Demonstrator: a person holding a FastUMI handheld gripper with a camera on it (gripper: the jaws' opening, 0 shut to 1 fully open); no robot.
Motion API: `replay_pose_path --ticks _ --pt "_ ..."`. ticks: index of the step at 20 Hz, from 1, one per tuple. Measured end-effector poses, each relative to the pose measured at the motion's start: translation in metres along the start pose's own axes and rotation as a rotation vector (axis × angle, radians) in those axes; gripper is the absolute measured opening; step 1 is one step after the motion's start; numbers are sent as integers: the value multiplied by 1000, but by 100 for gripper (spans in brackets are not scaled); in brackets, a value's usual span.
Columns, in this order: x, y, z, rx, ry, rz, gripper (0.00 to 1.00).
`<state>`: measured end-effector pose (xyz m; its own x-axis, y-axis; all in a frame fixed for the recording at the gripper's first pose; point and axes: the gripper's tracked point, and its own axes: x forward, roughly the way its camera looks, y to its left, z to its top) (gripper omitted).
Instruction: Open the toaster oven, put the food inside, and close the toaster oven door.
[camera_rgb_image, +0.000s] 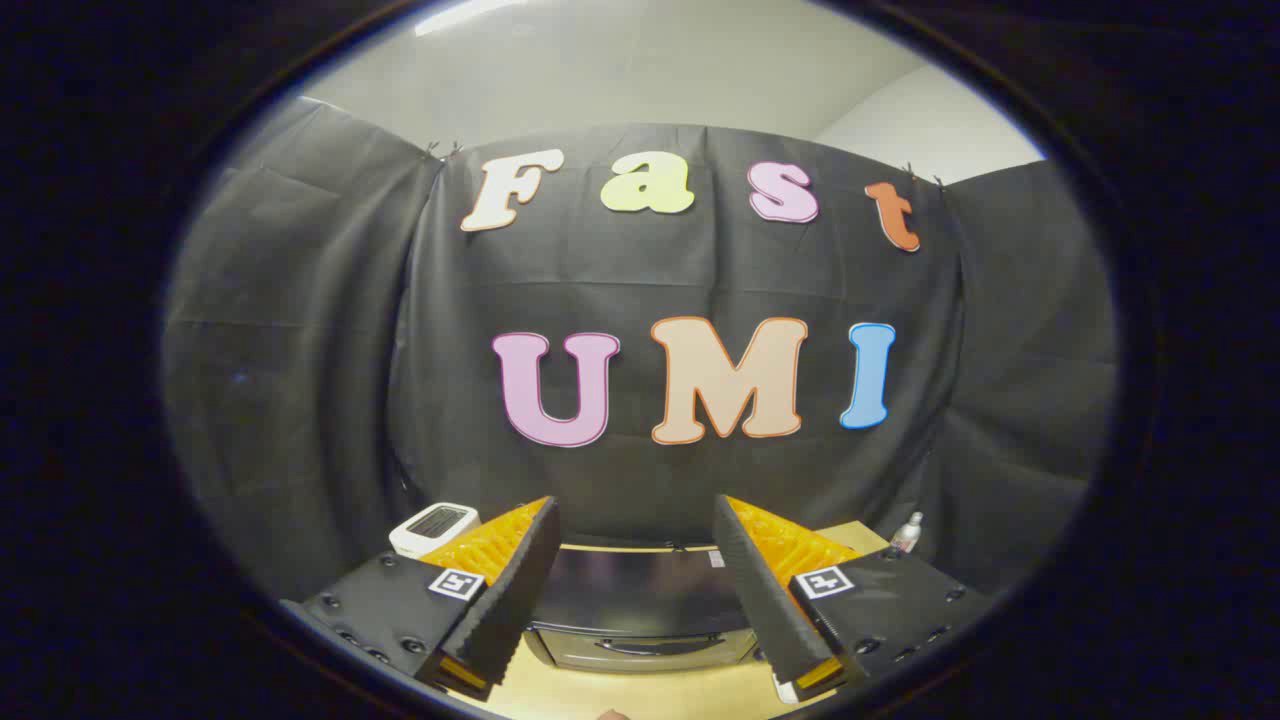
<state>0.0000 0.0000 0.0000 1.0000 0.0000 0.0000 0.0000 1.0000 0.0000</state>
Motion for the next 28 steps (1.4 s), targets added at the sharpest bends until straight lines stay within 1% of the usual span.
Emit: replay_pose_path --ticks 4,8,16,21,24,28 --pt "-4 -4 3 13 -6 -5 97" --pt "-10 -2 10 40 -40 1 97" --pt "-6 -16 -8 4 -46 -43 97" --pt "2 -23 -34 9 -46 -75 97" --pt "15 -17 -68 10 -31 -66 97" --pt "33 -5 -103 84 -65 -28 97"
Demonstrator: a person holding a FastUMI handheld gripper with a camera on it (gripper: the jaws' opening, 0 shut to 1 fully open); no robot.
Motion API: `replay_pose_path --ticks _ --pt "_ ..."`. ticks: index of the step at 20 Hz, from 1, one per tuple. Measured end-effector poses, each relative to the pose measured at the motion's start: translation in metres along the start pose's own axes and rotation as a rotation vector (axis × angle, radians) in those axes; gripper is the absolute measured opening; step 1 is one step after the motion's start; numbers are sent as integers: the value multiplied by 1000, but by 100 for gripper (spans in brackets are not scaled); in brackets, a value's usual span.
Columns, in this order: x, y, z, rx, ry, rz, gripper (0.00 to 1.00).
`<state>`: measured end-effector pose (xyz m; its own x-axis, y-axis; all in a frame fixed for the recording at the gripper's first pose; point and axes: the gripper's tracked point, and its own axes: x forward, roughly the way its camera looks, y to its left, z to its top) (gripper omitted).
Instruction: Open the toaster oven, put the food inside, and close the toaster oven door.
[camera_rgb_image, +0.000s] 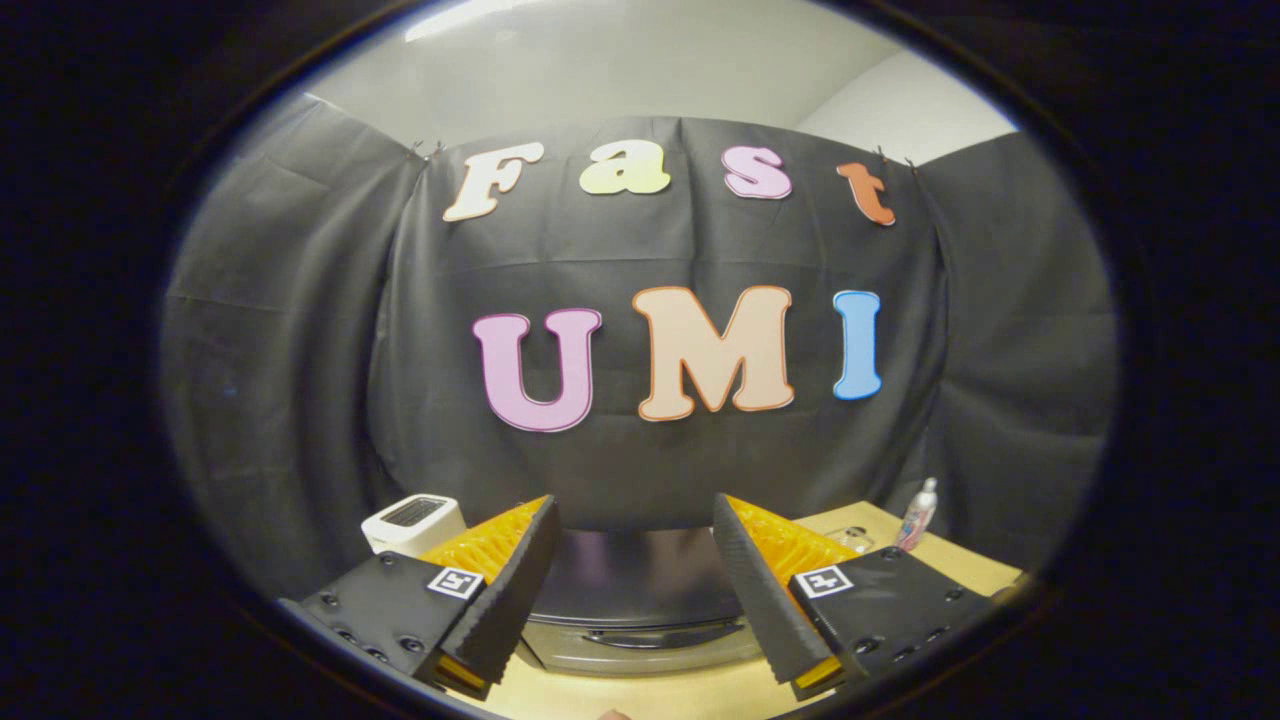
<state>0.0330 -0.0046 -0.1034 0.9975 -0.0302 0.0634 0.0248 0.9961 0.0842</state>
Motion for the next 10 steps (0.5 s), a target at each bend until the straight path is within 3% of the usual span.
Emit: replay_pose_path --ticks 10 --pt "14 -26 -111 94 -24 -78 96"
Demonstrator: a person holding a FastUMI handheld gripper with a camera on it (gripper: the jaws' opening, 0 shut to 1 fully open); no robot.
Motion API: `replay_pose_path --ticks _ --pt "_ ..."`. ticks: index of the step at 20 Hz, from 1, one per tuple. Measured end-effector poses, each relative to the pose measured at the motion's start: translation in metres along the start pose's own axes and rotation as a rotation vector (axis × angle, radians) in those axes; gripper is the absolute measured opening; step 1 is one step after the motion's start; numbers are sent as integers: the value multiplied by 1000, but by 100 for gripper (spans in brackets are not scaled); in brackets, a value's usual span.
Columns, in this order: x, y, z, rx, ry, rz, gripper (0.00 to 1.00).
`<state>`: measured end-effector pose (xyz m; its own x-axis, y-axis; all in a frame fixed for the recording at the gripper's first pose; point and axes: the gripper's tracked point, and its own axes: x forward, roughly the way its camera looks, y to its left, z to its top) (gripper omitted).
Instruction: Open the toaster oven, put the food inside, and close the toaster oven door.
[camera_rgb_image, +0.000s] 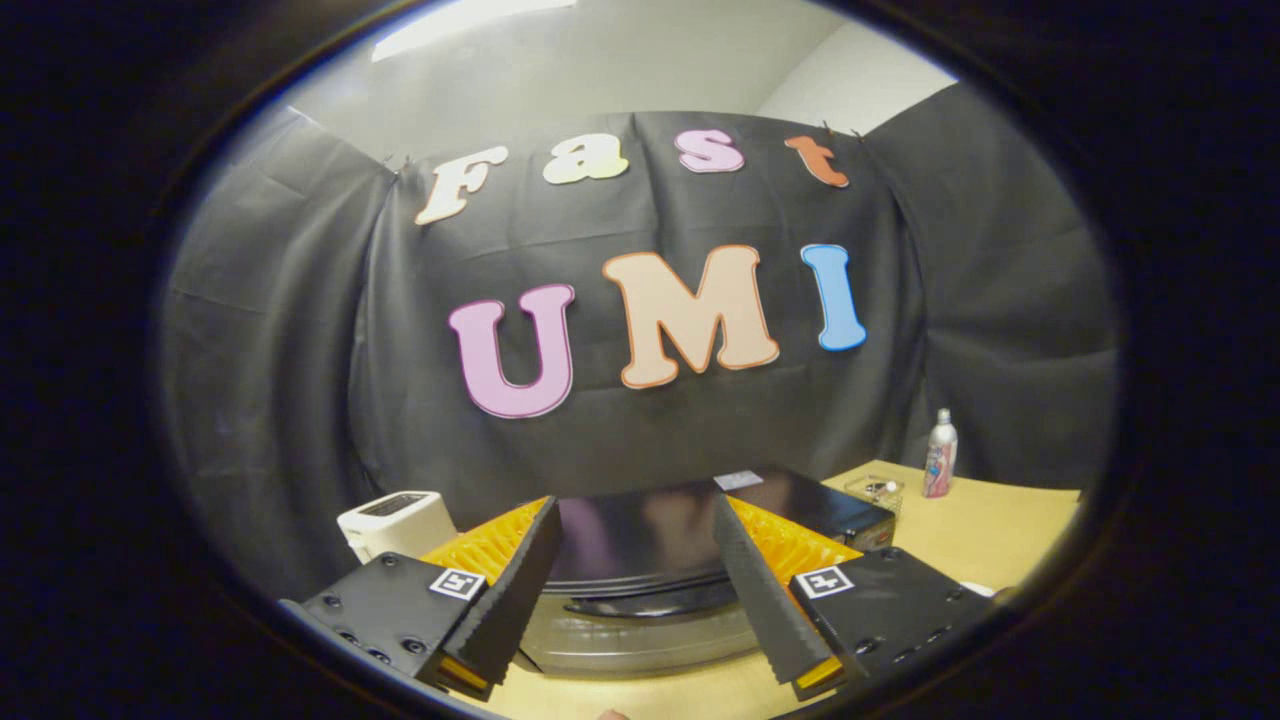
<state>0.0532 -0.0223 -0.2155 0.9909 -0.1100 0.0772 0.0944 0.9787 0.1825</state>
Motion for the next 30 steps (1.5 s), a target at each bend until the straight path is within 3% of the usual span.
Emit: replay_pose_path --ticks 5,15,30 --pt "8 -11 -22 31 4 -38 95" --pt "11 -15 -41 -95 9 -75 93" --pt "-64 -34 -56 -55 53 -193 94"
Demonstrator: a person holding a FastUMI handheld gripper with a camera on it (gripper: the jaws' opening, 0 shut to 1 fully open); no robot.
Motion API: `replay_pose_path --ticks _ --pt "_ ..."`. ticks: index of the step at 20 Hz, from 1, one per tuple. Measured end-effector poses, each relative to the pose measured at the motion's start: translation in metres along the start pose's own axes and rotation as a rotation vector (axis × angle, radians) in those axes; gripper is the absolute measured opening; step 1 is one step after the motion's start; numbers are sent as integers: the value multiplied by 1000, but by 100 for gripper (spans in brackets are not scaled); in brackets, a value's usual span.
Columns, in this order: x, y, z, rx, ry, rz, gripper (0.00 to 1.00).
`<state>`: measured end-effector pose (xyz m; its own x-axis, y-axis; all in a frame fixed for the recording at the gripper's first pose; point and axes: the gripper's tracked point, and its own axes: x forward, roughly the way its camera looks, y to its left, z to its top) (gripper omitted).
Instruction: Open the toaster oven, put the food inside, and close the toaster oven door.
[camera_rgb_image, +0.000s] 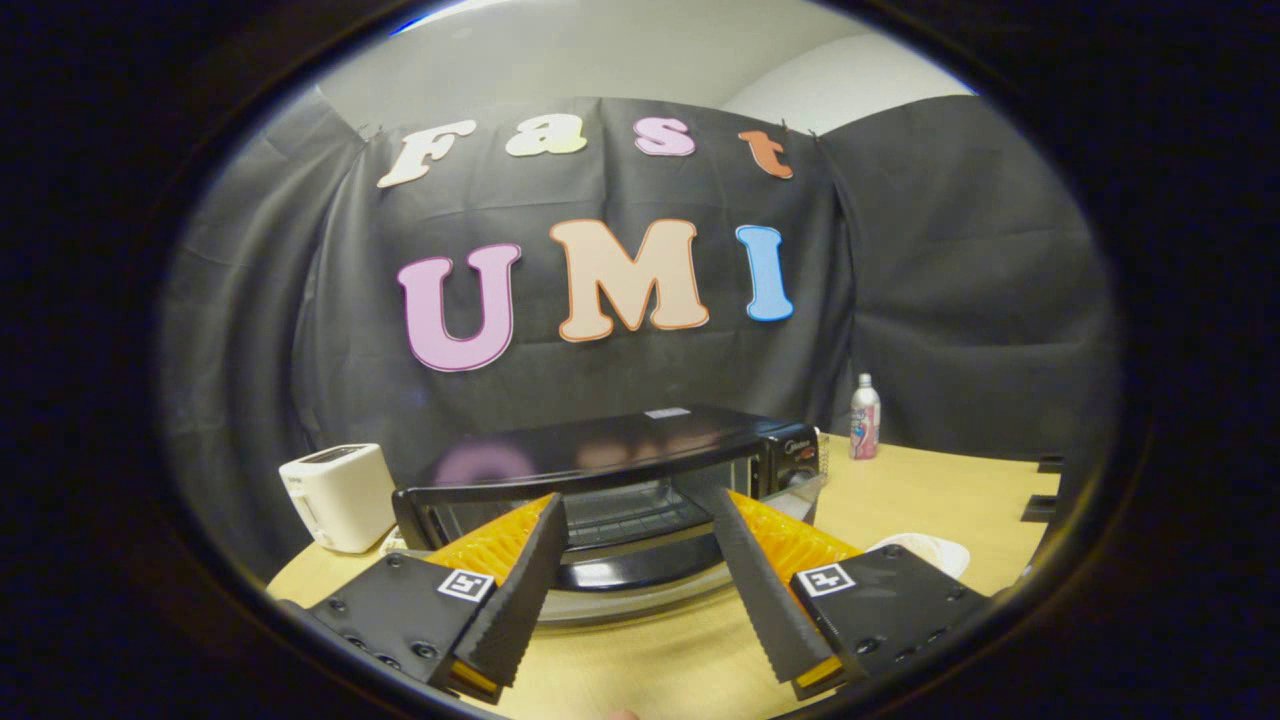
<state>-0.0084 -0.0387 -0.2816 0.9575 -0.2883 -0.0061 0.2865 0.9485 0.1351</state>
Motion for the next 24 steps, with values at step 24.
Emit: replay_pose_path --ticks 24 --pt "-56 -52 -106 -89 346 -255 97"
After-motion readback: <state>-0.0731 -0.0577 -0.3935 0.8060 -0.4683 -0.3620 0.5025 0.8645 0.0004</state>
